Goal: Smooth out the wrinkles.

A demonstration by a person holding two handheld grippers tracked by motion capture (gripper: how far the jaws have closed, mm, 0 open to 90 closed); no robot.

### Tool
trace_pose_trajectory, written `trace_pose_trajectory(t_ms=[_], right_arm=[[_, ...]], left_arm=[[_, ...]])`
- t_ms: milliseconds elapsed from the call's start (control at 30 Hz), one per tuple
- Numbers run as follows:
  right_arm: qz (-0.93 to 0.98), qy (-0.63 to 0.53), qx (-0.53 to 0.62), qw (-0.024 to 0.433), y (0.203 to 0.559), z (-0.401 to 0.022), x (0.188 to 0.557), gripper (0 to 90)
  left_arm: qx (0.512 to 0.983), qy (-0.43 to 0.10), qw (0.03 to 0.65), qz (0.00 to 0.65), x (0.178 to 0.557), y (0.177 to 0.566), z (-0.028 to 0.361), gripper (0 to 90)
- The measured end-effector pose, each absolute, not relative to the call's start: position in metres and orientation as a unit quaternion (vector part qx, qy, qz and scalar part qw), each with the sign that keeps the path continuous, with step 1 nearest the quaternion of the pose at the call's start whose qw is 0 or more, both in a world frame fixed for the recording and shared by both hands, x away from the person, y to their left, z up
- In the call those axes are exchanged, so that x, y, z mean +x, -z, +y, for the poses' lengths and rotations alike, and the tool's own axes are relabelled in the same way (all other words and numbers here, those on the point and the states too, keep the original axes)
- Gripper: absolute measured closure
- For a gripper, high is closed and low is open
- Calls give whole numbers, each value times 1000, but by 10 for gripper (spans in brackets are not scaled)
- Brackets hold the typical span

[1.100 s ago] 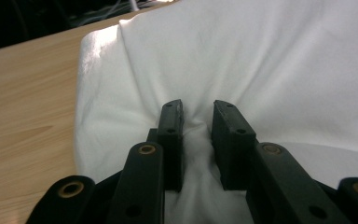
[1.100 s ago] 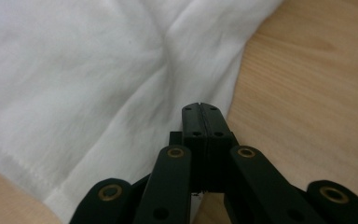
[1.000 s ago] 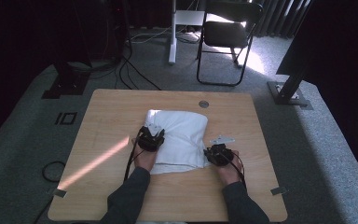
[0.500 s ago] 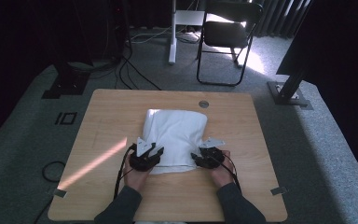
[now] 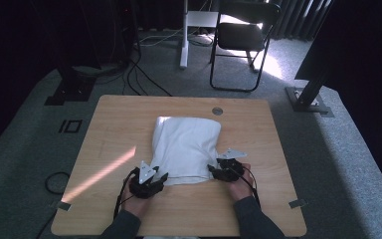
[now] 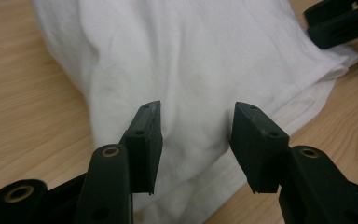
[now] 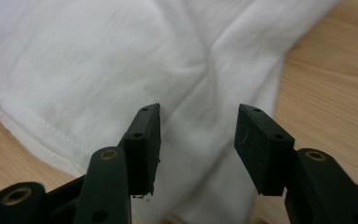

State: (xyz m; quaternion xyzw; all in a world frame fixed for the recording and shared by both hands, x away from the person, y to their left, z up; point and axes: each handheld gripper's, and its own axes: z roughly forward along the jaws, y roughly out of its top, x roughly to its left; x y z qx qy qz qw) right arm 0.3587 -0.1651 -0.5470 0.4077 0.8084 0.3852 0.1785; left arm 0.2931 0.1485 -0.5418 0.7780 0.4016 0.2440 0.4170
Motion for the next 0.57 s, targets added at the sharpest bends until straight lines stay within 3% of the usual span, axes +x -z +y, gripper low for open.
trace_pose_trajectory(t_ms=[567], right_arm=[[762, -429, 440, 205, 527, -209, 337, 464]], left_arm=[[773, -264, 410, 407, 278, 536, 170, 531]])
